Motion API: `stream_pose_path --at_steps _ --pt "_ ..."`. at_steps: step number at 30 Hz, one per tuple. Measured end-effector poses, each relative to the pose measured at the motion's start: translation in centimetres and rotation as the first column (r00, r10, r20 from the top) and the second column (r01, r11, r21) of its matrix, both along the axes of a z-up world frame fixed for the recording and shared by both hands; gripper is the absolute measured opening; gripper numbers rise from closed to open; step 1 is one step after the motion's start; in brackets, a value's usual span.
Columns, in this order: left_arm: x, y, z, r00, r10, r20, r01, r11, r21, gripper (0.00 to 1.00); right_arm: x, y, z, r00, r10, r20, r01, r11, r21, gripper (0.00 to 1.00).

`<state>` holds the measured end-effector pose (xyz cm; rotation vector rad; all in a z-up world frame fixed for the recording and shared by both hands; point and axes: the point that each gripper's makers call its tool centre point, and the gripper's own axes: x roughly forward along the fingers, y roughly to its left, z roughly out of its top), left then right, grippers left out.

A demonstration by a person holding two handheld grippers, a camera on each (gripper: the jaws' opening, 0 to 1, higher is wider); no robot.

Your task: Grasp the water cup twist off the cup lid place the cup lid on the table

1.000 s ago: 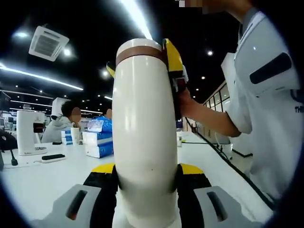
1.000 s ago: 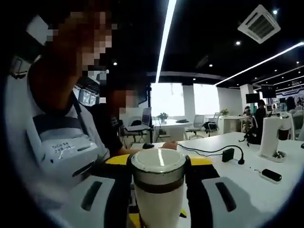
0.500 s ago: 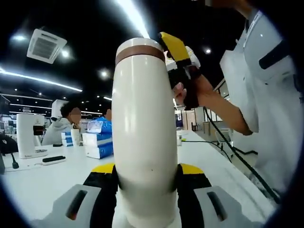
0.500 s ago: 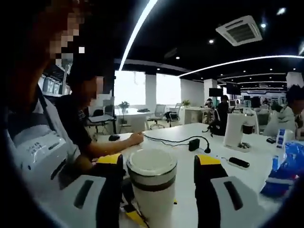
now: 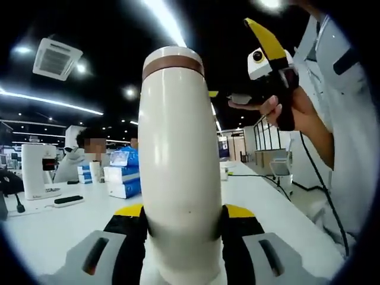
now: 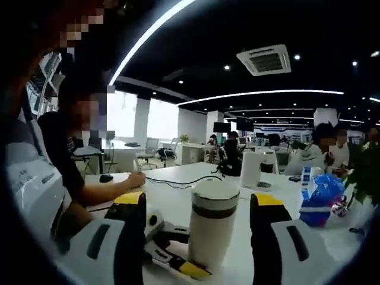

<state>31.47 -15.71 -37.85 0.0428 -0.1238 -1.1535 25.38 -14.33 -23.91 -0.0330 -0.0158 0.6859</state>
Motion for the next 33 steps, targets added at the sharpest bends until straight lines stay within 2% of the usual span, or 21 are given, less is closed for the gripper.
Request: stream_pose_path --at_steps 2,8,12,15,18,22,27,33 --pt "0.0 0.0 0.0 1.0 0.001 0.002 -0.001 1.0 0.002 0.51 -0.3 0.0 -0.3 0.999 -0.036 -0.018 0.036 0.999 0.034 0.73" --pt "0.1 0.0 0.0 1.0 0.002 -0.004 -0.002 1.0 0.0 0.51 0.3 -0.2 -0.6 0.993 -0.119 -0.001 0.119 0.992 0.034 0.74" --pt "0.2 0.1 0.1 1.0 0.003 -0.011 -0.003 1.0 -0.002 0.5 2.2 0.3 -0.1 0.992 -0.126 0.003 0.126 0.991 0.05 0.75" --pt "0.2 0.1 0.1 1.0 0.003 -0.01 -0.004 1.0 -0.001 0.51 3.8 1.0 -0.2 0.992 -0.129 0.003 0.129 0.991 0.03 0.74" --pt "0.3 0.1 0.1 1.0 0.003 -0.011 -0.003 1.0 -0.001 0.5 4.8 1.2 -0.4 0.991 -0.131 -0.003 0.132 0.991 0.021 0.7" --pt "0.3 0.1 0.1 1.0 0.003 -0.013 -0.003 1.0 -0.003 0.5 5.5 1.2 -0.4 0.989 -0.146 0.01 0.146 0.989 0.006 0.52" --pt "0.3 0.1 0.1 1.0 0.001 -0.01 -0.001 1.0 -0.003 0.5 6.1 0.5 -0.5 0.987 -0.163 -0.008 0.164 0.986 0.028 0.48" --pt "0.3 0.1 0.0 1.0 0.0 -0.011 0.0 1.0 -0.005 0.5 5.9 0.8 -0.5 0.995 -0.1 0.008 0.1 0.995 0.004 0.47"
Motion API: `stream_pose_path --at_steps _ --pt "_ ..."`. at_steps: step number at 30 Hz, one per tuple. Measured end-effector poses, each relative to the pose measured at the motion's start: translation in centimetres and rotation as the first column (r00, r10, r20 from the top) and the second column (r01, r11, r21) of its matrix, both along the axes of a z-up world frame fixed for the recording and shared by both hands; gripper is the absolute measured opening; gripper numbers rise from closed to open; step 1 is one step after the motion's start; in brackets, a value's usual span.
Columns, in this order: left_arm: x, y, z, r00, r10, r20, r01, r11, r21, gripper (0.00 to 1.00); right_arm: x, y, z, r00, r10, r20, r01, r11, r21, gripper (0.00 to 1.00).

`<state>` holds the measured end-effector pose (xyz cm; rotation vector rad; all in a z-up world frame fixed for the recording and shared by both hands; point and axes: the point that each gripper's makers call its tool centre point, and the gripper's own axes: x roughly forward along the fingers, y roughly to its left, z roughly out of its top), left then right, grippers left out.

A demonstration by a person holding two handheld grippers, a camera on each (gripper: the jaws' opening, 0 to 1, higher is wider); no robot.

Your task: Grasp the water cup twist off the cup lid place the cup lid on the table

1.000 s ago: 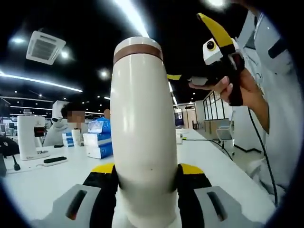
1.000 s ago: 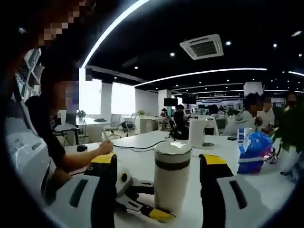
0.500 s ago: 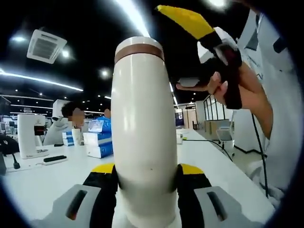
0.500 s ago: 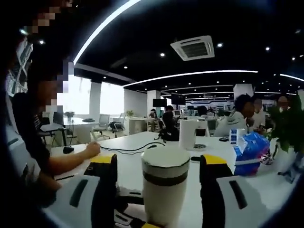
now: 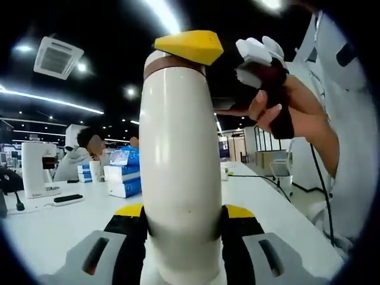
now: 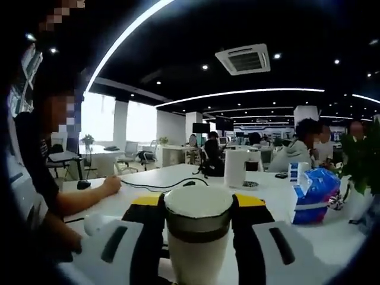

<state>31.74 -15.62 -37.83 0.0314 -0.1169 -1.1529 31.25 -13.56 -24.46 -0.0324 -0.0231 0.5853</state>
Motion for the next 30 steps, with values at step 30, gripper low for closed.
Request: stream_pose_path --at_steps 30 --pt "0.2 0.0 -0.2 1.0 0.004 -0.011 -0.004 1.0 -0.006 0.5 -0.3 1.2 -0.4 0.887 0.46 -0.036 -0.459 0.888 0.029 0.47"
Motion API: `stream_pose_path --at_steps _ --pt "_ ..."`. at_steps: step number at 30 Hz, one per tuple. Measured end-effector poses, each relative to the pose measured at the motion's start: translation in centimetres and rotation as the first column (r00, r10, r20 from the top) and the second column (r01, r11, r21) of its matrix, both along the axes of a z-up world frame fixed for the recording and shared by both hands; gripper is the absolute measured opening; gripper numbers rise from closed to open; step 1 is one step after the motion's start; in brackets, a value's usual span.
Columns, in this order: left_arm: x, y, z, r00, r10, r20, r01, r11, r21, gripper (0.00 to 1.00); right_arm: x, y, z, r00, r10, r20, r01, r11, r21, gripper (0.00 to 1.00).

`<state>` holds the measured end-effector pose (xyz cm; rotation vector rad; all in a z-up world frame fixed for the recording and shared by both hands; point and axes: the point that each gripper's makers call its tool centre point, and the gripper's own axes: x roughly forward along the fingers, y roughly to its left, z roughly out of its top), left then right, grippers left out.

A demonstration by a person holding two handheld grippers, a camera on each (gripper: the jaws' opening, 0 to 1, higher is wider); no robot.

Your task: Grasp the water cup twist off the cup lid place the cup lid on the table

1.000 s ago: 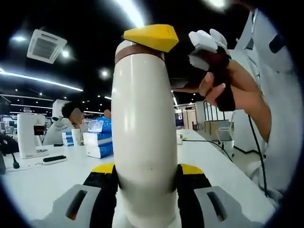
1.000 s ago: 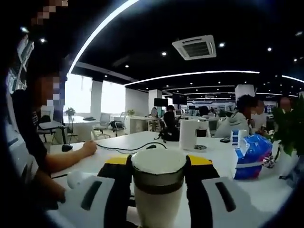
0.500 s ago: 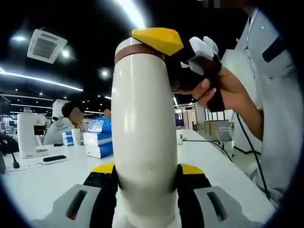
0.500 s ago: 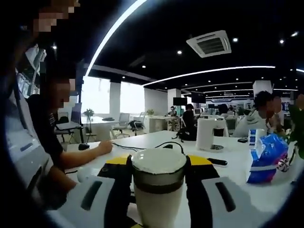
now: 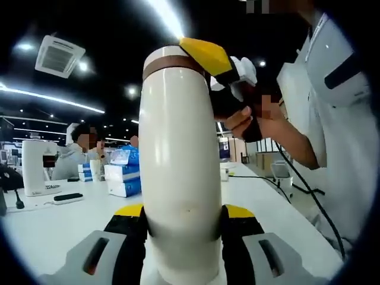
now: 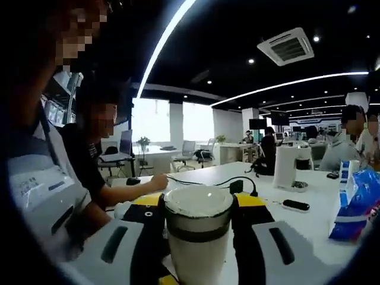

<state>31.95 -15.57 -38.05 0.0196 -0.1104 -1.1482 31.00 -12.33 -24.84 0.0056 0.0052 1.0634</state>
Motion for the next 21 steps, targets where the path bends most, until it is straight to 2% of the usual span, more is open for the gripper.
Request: stream_pose_path --at_steps 8,10,12,14,21 --pt "-0.11 -0.02 0.03 1.0 -0.001 0.008 0.001 1.0 0.004 0.5 -0.6 0.18 0.04 0.99 0.141 0.017 -0.141 0.99 -0.003 0.47" --pt "-0.16 -0.02 0.03 1.0 -0.002 0.01 0.002 1.0 0.005 0.5 -0.96 0.27 0.08 0.978 0.207 0.017 -0.207 0.978 0.002 0.47" --pt "-0.16 -0.02 0.04 1.0 -0.001 0.012 0.001 1.0 0.006 0.5 -0.76 0.15 0.07 0.974 0.228 0.008 -0.228 0.974 0.007 0.47" --pt "-0.15 0.01 0.05 1.0 -0.002 0.009 0.002 1.0 0.004 0.5 -0.9 0.32 0.08 0.966 0.256 0.024 -0.256 0.967 -0.005 0.47" --pt "-0.19 0.05 0.03 1.0 -0.001 0.003 0.001 1.0 0.0 0.5 -1.02 0.51 0.02 0.935 0.354 0.01 -0.354 0.935 0.031 0.47"
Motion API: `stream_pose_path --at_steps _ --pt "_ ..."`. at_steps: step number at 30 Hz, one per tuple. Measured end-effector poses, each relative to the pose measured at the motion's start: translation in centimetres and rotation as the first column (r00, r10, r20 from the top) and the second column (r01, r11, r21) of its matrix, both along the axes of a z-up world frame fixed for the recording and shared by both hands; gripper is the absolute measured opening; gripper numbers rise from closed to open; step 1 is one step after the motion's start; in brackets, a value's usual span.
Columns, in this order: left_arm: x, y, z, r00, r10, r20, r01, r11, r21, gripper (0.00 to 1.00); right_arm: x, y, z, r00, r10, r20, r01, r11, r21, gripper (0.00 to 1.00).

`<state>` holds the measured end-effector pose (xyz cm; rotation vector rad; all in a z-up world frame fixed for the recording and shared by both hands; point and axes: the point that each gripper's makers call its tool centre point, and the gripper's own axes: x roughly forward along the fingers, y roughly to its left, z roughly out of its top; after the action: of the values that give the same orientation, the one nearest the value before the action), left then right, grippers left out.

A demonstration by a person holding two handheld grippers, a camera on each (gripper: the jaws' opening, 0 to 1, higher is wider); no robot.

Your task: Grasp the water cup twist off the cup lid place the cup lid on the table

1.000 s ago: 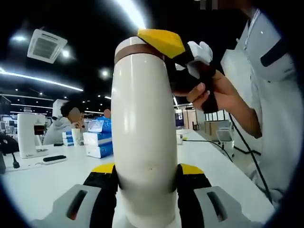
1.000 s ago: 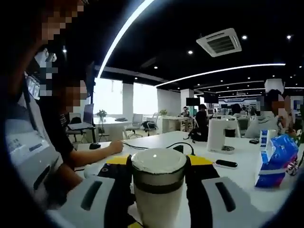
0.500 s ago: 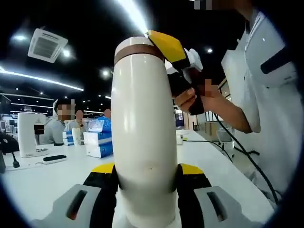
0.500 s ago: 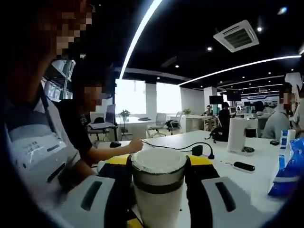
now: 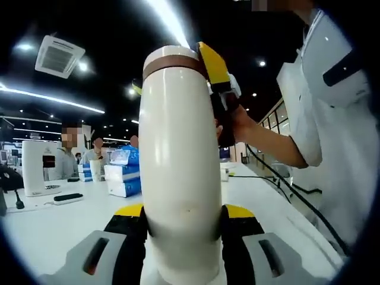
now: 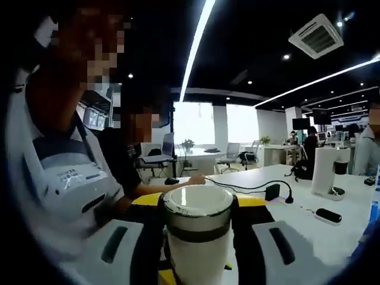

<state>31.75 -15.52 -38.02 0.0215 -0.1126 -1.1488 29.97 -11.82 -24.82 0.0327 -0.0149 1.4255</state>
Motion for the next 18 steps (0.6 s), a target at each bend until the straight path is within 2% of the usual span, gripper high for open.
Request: stream_pose_path --at_steps 7,12,15,18 --pt "-0.1 0.0 0.0 1.0 0.0 0.007 0.0 1.0 0.004 0.5 -0.4 -0.2 0.1 0.992 0.129 0.0 -0.129 0.991 0.027 0.47" --pt "0.0 0.0 -0.1 1.0 0.0 0.007 0.0 1.0 0.005 0.5 -0.8 0.2 -0.1 0.981 0.192 -0.011 -0.191 0.98 0.047 0.48" --pt "0.1 0.1 -0.1 1.0 0.0 0.005 0.0 1.0 0.004 0.5 -1.2 0.9 -0.2 0.977 0.212 -0.015 -0.212 0.976 0.05 0.48" --pt "0.2 0.0 -0.1 1.0 0.0 0.001 0.0 1.0 0.003 0.5 -1.3 1.0 -0.1 0.981 0.195 -0.011 -0.195 0.98 0.042 0.49"
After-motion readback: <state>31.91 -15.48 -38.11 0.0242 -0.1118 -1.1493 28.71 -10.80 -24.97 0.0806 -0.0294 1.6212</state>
